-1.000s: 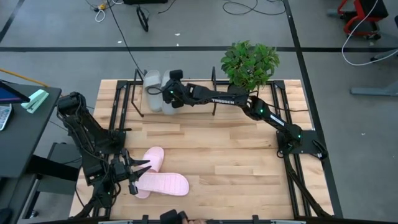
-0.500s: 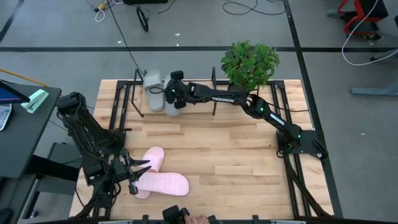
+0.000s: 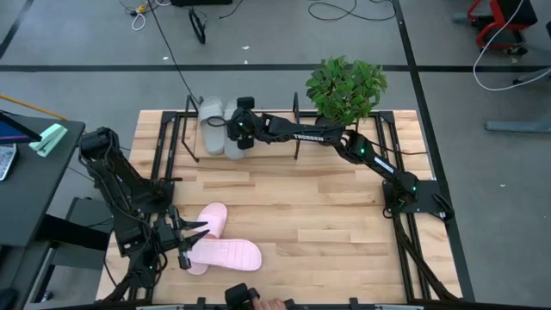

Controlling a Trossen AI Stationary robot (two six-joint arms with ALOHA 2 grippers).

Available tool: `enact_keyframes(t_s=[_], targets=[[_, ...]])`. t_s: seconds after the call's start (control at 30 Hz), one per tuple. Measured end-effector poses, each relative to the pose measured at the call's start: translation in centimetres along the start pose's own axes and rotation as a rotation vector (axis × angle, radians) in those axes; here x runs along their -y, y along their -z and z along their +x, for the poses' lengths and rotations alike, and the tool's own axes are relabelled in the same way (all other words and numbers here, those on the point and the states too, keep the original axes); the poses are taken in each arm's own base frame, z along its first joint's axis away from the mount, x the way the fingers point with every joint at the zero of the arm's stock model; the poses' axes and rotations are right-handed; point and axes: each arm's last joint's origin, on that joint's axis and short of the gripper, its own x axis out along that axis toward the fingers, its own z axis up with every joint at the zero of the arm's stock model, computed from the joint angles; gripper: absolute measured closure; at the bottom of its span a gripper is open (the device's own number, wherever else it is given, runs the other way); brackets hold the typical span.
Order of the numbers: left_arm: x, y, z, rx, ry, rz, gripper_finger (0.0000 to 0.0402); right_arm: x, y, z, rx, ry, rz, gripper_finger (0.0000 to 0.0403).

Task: Pick and place slides into the shelf
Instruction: Put the gray slipper on the shelf

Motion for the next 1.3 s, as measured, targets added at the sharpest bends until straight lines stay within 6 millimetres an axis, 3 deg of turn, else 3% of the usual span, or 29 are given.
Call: enact_keyframes(t_s=[1.3], targets=[[0.0,0.1,0.0,-0.02,0.015,-0.002,0.0294,1.3,1.2,0.9,0.028,-0.038,0.018,0.0394]])
